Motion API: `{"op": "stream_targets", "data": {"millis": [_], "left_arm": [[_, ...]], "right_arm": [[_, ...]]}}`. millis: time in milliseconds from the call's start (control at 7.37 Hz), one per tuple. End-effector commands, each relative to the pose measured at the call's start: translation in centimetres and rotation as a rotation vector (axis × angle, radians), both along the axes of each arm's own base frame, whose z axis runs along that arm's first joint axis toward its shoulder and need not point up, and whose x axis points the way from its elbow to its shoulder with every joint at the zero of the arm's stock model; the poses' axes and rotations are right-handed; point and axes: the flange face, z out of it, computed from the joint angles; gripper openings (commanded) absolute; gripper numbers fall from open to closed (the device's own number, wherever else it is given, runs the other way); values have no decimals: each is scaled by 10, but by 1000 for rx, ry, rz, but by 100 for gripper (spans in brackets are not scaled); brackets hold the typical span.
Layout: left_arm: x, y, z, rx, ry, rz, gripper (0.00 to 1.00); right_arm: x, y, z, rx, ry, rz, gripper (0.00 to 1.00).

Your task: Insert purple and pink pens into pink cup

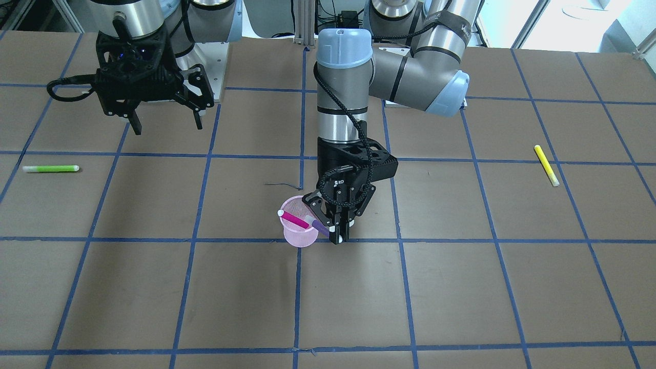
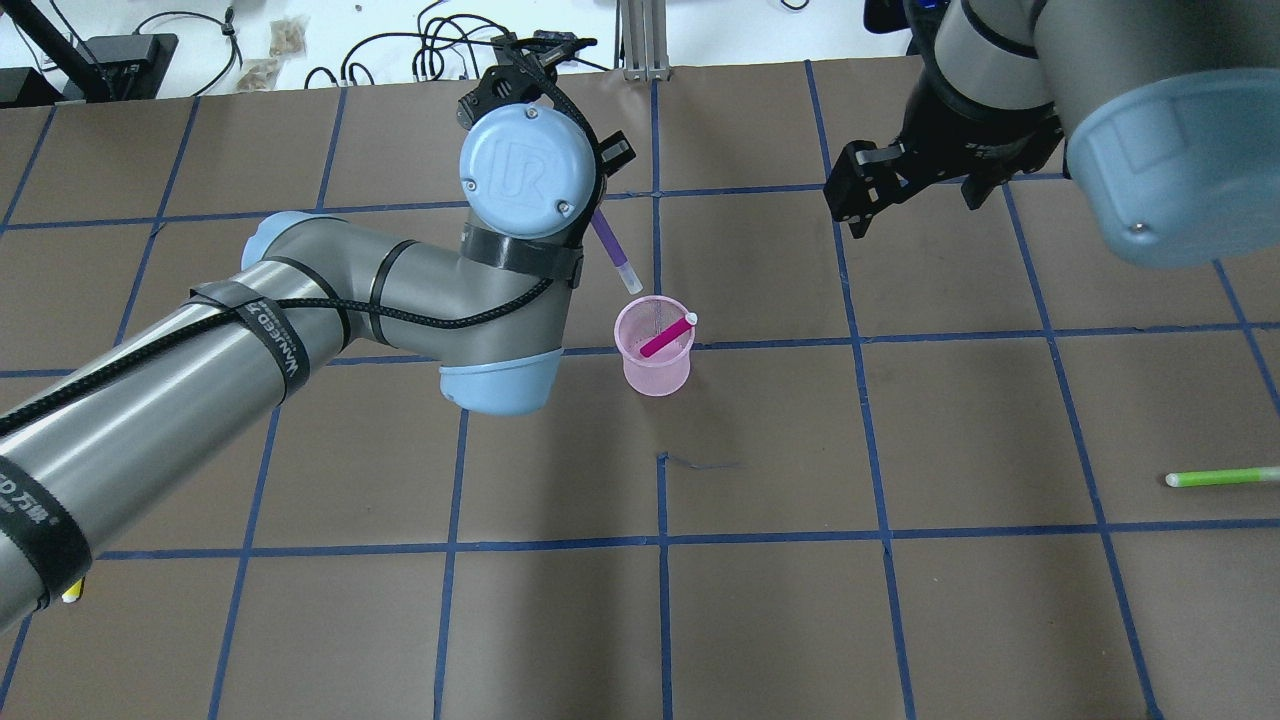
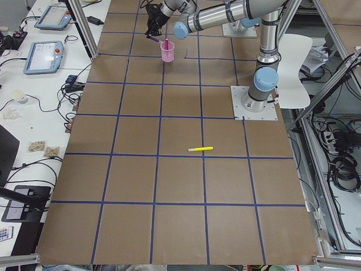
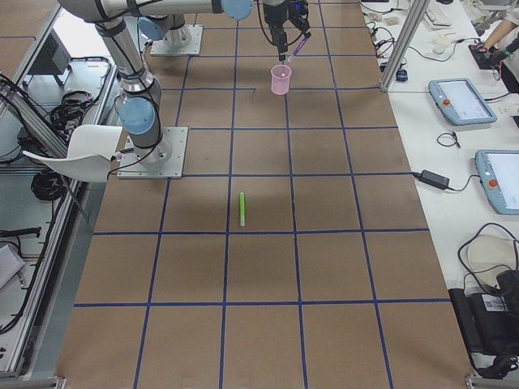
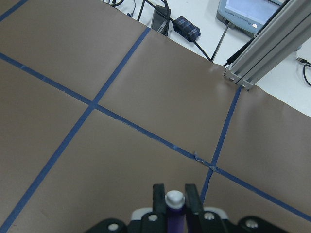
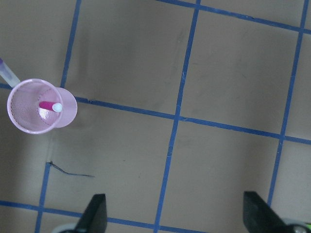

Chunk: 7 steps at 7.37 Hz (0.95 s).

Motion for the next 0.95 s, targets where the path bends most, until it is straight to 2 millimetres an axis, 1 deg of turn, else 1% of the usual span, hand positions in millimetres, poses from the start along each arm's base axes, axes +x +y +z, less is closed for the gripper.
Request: {"op": "stream_targets", "data": {"millis": [0,271,543,814], "left_arm": [[-9,13,-14,22,1,5,0],[-13,19,-18,19,-8,16,0],[-14,23,-25,35,-8,19,0],[-15,29,-34,52,-17,14,0]], "right_arm": [[3,-5,-3,-24,-24,-113,100],[2,-6,-4,-20,-45,-239,100],[2,-6,-4,-28,-52,-282,100],[2,-5,-2,-29,-40,-261,100]]}}
